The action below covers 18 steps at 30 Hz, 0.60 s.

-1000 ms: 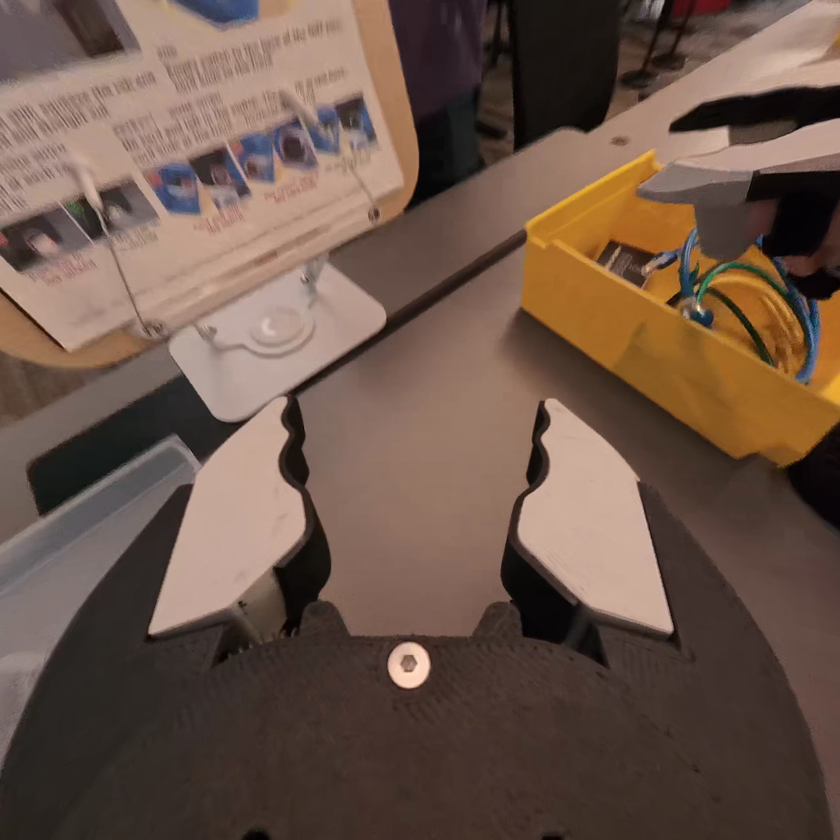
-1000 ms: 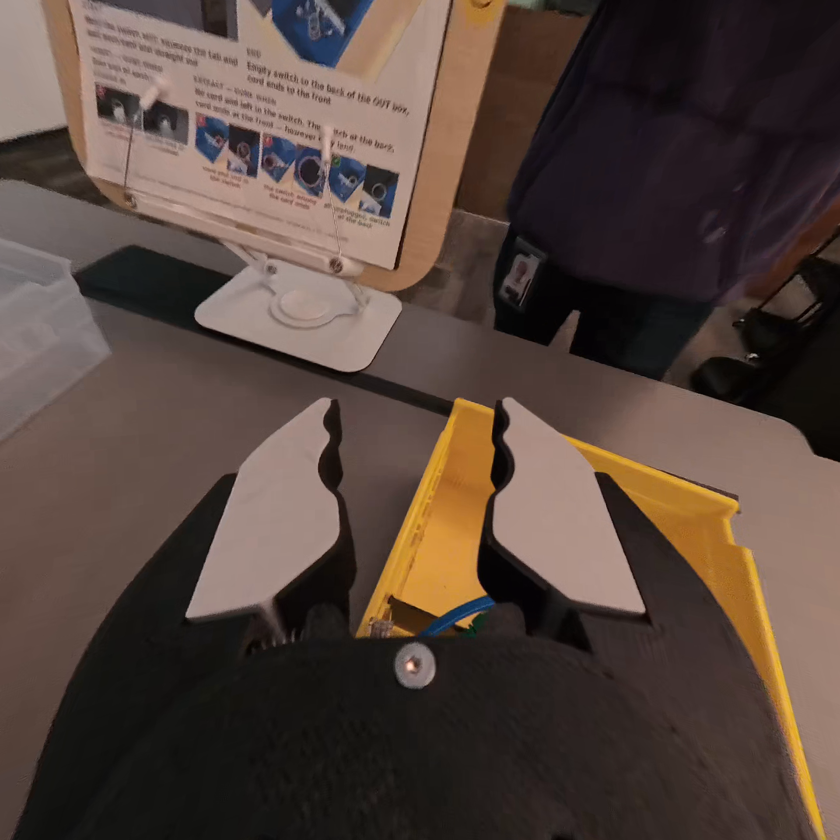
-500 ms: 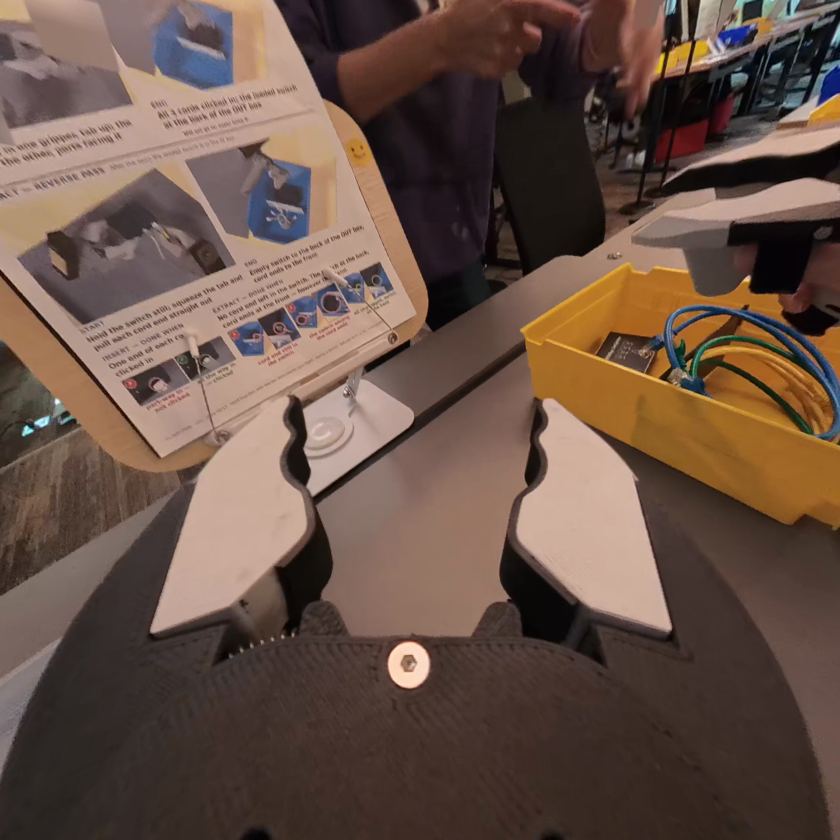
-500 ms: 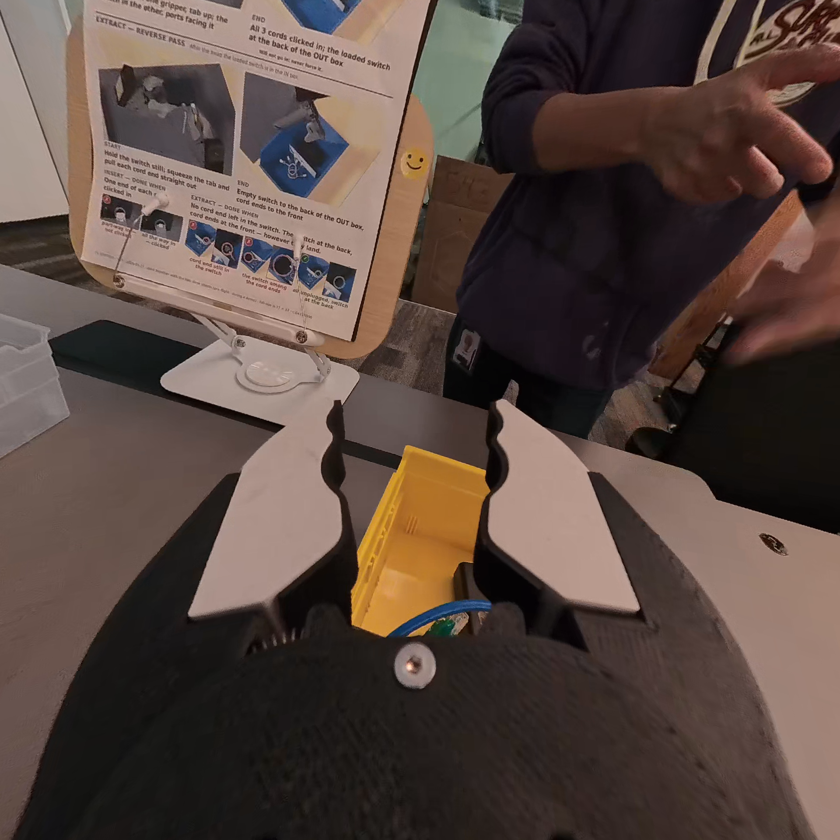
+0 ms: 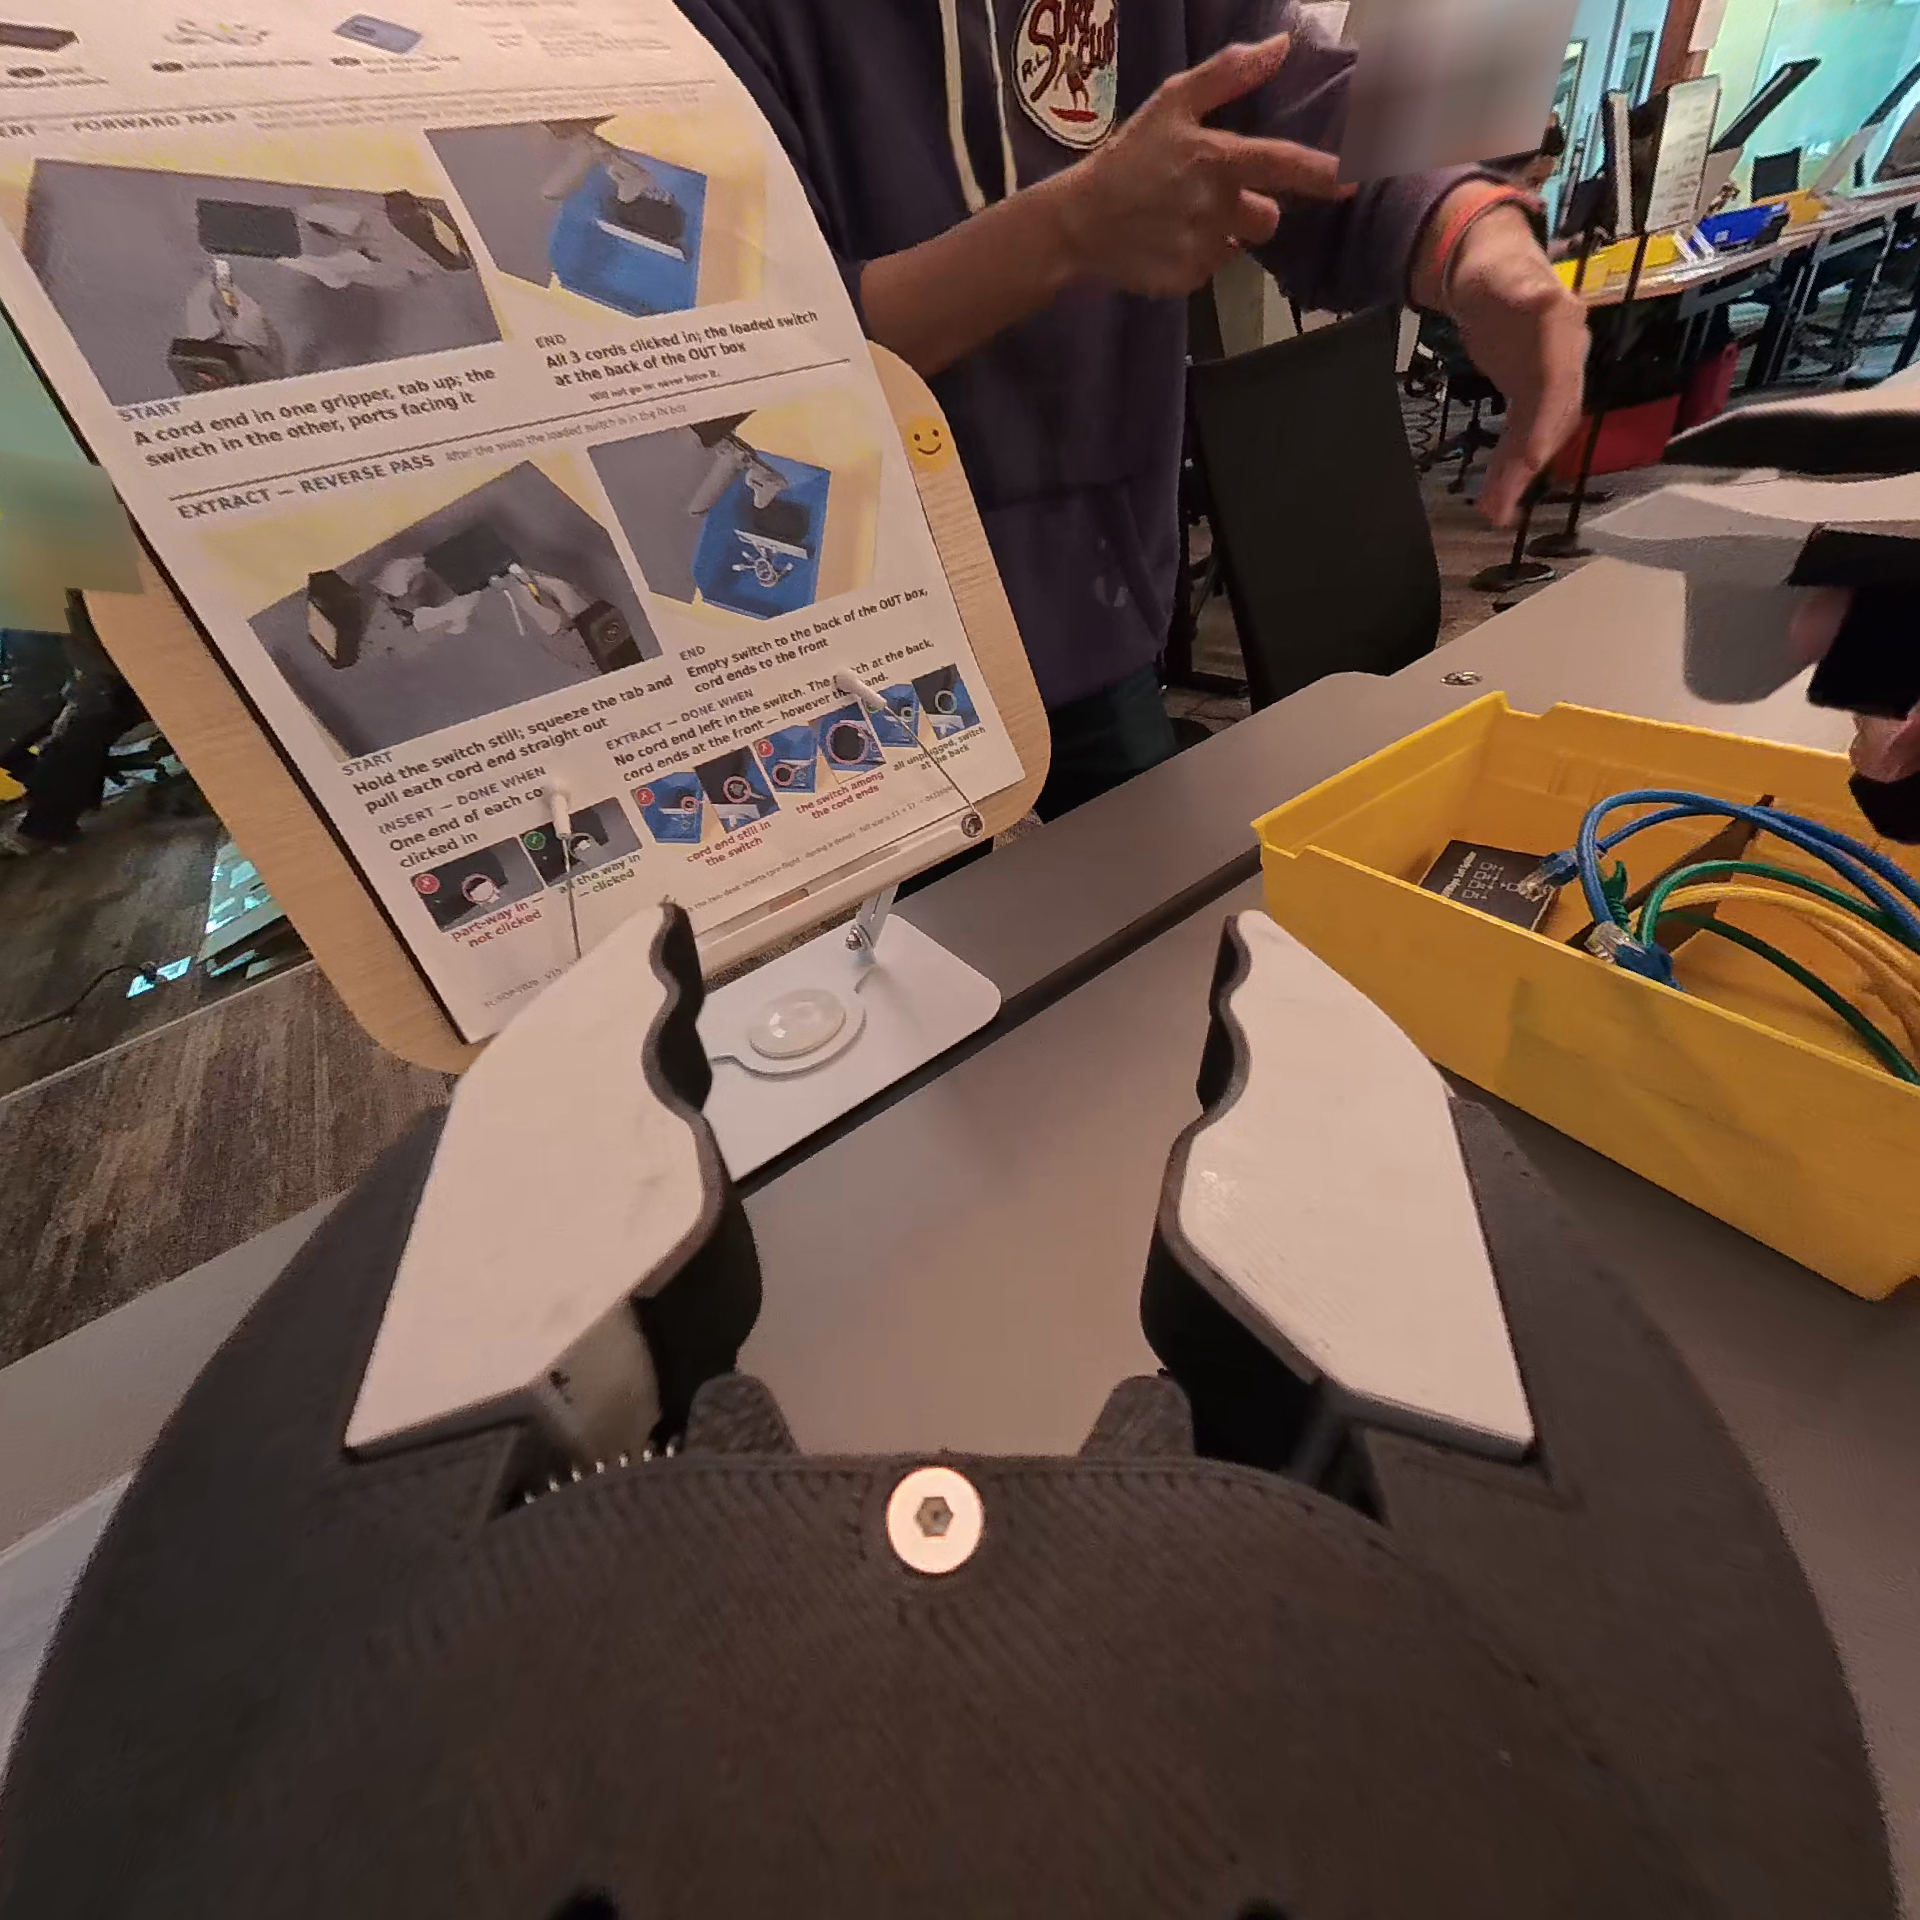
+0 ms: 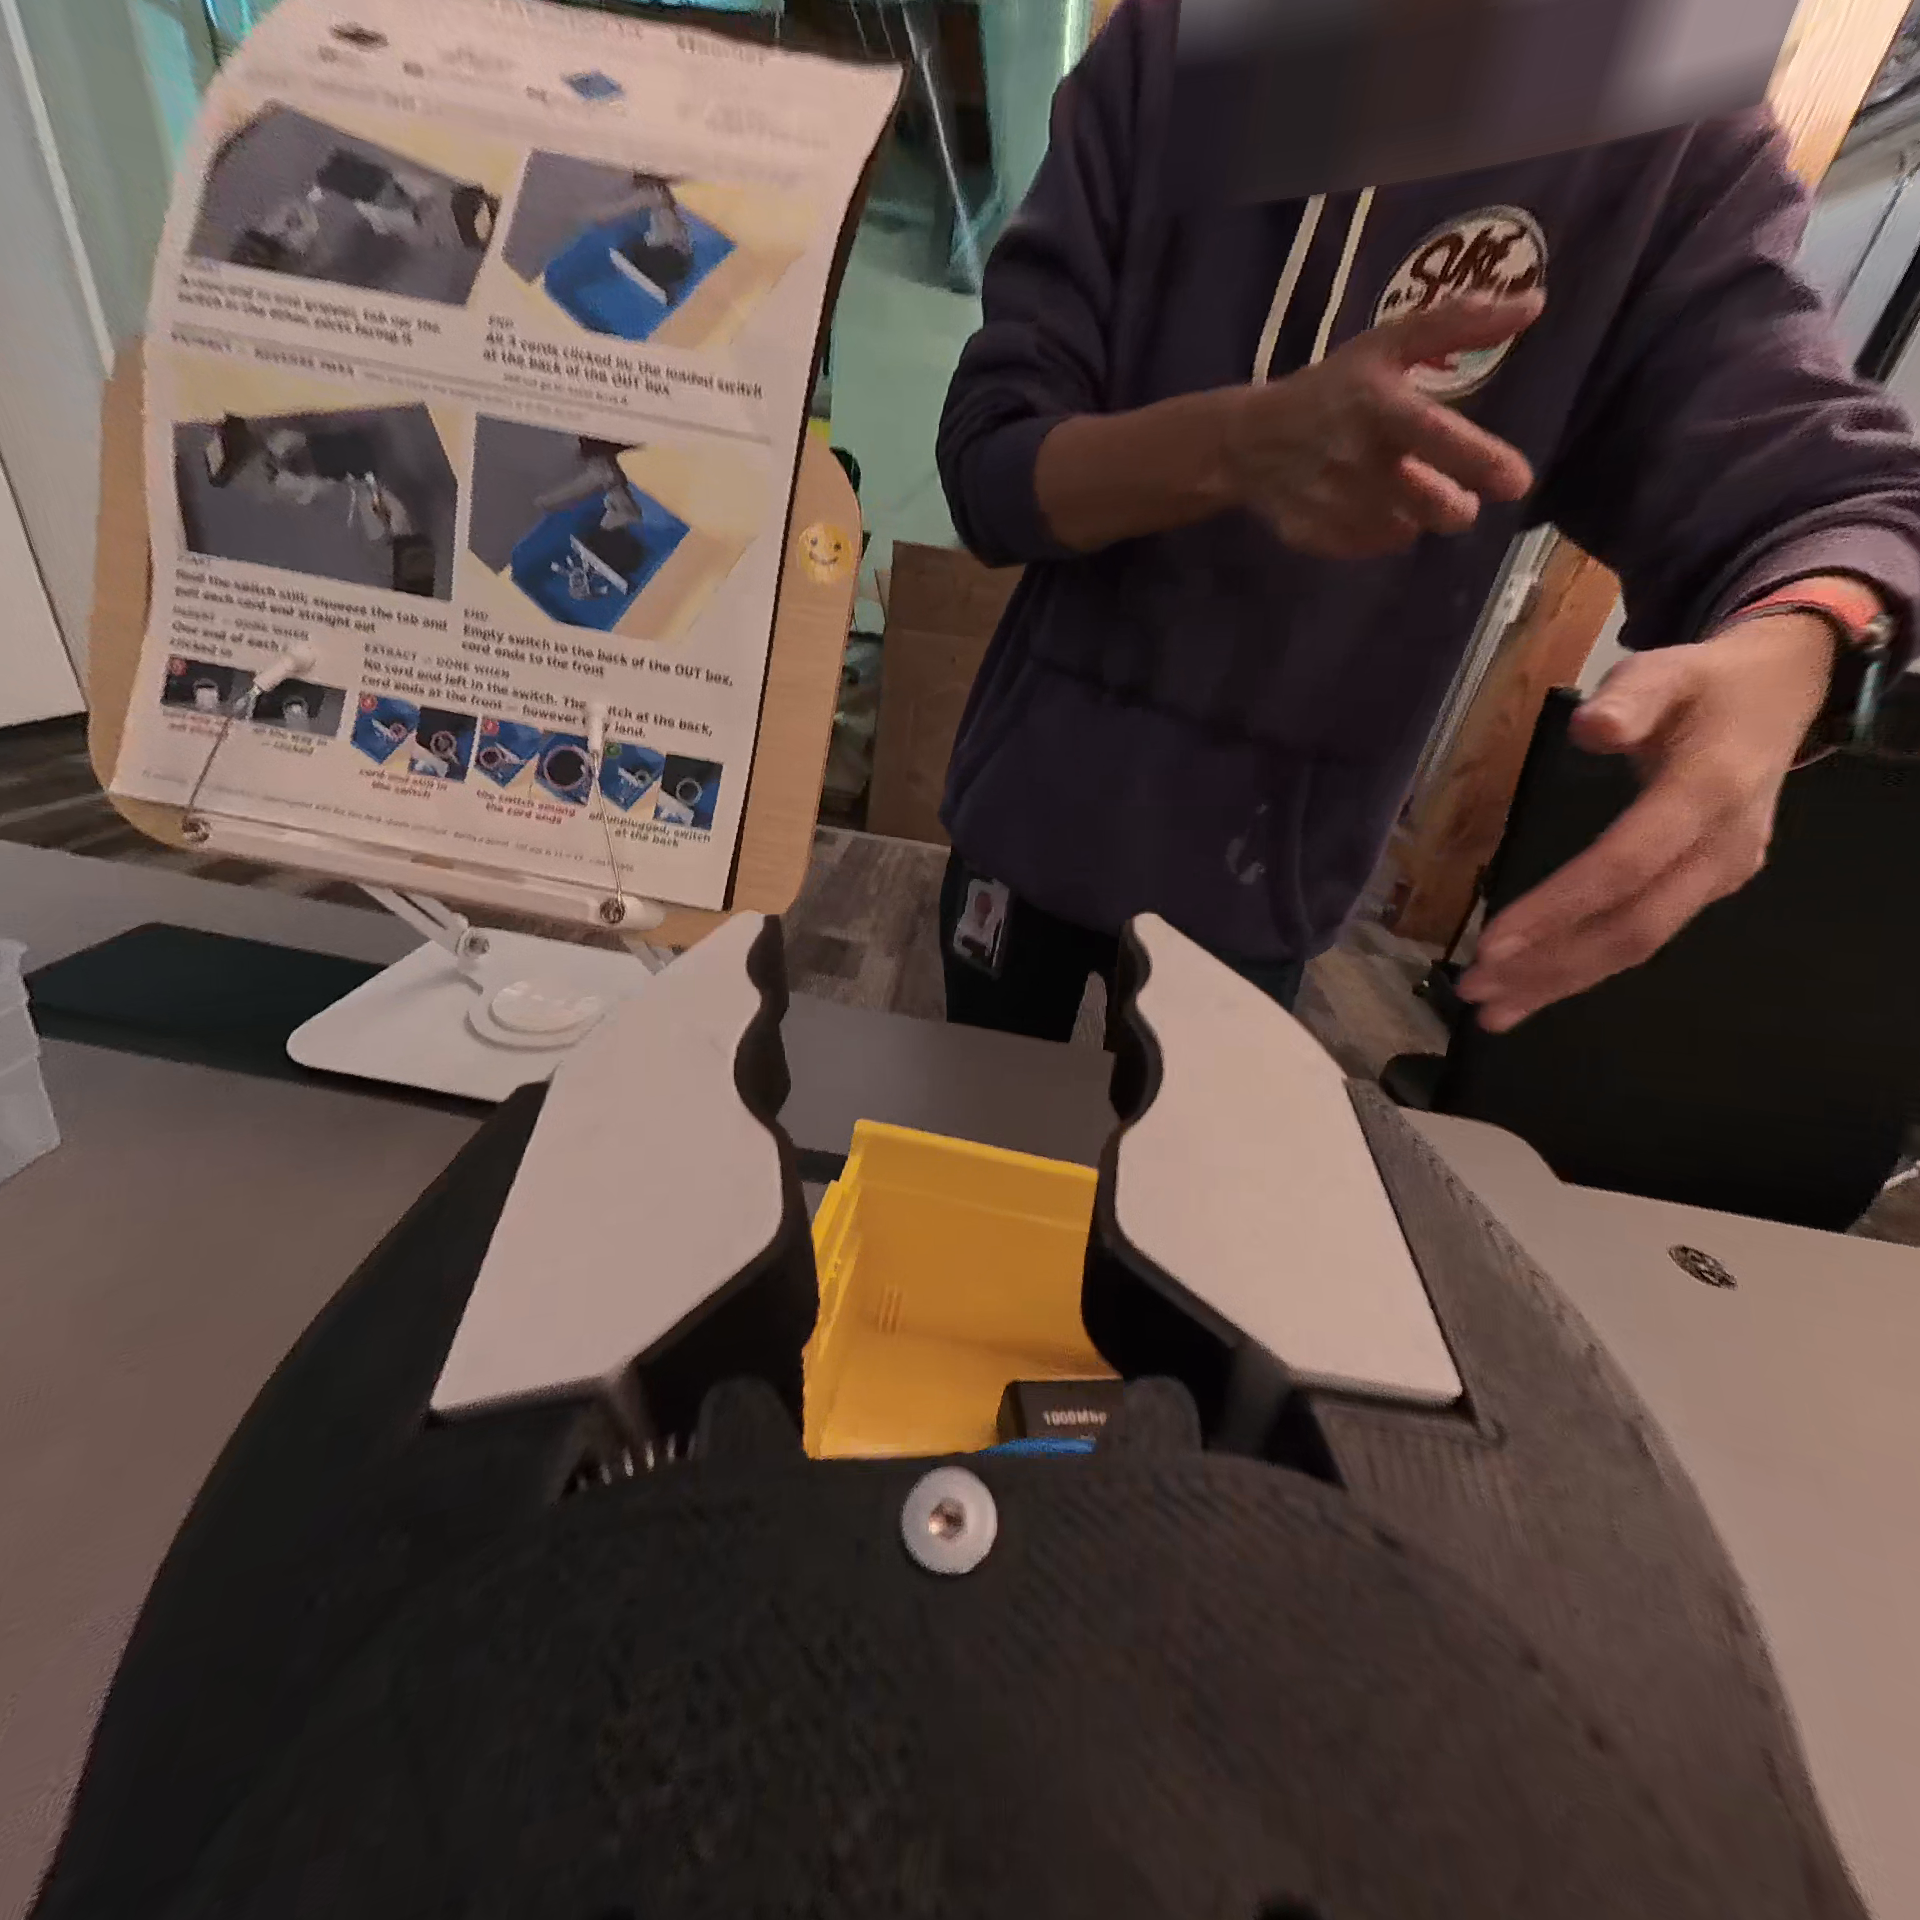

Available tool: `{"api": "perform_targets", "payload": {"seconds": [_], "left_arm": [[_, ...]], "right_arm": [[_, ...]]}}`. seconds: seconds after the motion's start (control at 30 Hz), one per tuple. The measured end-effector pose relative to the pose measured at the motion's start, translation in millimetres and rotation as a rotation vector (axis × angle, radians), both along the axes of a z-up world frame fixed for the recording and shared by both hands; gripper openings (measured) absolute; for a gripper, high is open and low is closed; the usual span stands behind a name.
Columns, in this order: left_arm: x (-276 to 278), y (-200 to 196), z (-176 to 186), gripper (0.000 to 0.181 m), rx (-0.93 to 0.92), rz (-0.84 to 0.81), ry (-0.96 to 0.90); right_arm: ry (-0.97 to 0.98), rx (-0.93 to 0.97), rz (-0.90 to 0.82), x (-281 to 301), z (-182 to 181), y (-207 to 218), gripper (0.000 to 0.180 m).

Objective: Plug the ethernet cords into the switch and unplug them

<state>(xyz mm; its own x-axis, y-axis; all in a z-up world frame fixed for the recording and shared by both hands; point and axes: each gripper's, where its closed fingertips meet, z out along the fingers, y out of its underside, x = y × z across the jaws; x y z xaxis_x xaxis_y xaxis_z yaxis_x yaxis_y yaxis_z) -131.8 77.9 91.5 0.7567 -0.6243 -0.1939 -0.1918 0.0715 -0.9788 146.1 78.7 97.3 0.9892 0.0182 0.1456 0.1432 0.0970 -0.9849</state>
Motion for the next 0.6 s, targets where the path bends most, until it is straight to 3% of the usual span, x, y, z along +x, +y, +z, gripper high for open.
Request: {"api": "perform_targets", "payload": {"seconds": [0.3,0.6], "left_arm": [[0.8,1.3,-5.7,0.095,-0.03,-0.009,0.033],[2.6,2.0,-16.0,0.097,-0.088,-0.026,0.075]], "right_arm": [[-0.029,-0.002,0.022,-4.4,-1.2,1.1,0.06],[-0.097,-0.14,0.084,-22.4,-24.2,9.8,0.061]]}}
